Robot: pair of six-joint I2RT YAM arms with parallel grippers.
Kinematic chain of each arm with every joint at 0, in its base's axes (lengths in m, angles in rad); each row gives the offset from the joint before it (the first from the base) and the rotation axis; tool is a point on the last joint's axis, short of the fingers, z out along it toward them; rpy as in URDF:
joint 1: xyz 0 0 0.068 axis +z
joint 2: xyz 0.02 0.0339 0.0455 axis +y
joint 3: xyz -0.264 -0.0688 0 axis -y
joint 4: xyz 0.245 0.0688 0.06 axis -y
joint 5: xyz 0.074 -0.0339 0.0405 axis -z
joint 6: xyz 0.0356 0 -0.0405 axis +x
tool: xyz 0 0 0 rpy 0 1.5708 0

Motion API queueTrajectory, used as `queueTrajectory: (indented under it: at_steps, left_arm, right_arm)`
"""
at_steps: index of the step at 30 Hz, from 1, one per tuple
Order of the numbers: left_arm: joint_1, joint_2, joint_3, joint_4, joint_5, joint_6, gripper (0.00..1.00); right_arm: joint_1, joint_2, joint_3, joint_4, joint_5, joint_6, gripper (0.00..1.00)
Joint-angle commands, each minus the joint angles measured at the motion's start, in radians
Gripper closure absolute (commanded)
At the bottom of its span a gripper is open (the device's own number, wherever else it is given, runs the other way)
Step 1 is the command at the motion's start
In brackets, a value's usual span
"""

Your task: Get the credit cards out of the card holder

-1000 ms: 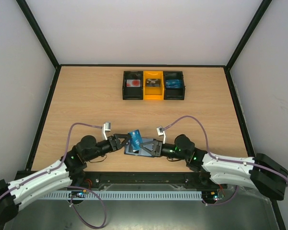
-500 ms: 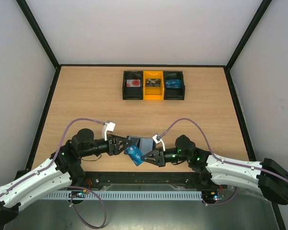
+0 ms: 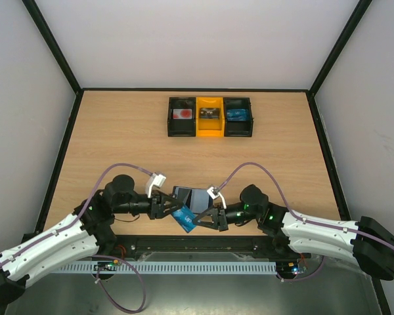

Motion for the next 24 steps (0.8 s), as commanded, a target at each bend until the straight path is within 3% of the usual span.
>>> queueTrajectory:
  at_steps: [1, 4, 7, 10, 16, 19, 24]
  left_arm:
    - [0.002, 0.003, -0.028, 0.103, 0.102, -0.016, 0.70]
    - [0.002, 0.001, -0.045, 0.148, 0.130, -0.038, 0.87]
    - [0.001, 0.001, -0.049, 0.168, 0.144, -0.041, 0.97]
    - [0.002, -0.005, -0.050, 0.162, 0.131, -0.036, 0.97]
    - [0.002, -0.015, -0.052, 0.177, 0.052, -0.067, 0.97]
    - [0.002, -0.029, -0.059, 0.198, -0.023, -0.112, 0.97]
    - [0.003, -0.044, -0.061, 0.200, -0.197, -0.166, 0.97]
  right_arm:
    - [0.005, -0.005, 0.024, 0.062, -0.030, 0.007, 0.98]
    - [0.006, -0.004, 0.020, 0.069, -0.033, 0.009, 0.98]
    - [0.006, -0.008, 0.013, 0.079, -0.029, 0.013, 0.98]
    - [0.006, -0.010, 0.013, 0.075, -0.012, 0.016, 0.98]
    - [0.006, -0.077, 0.012, -0.037, 0.176, 0.007, 0.72]
    - [0.006, -0.113, -0.012, -0.019, 0.241, 0.032, 0.59]
    - [0.005, -0.156, -0.049, 0.016, 0.407, 0.080, 0.45]
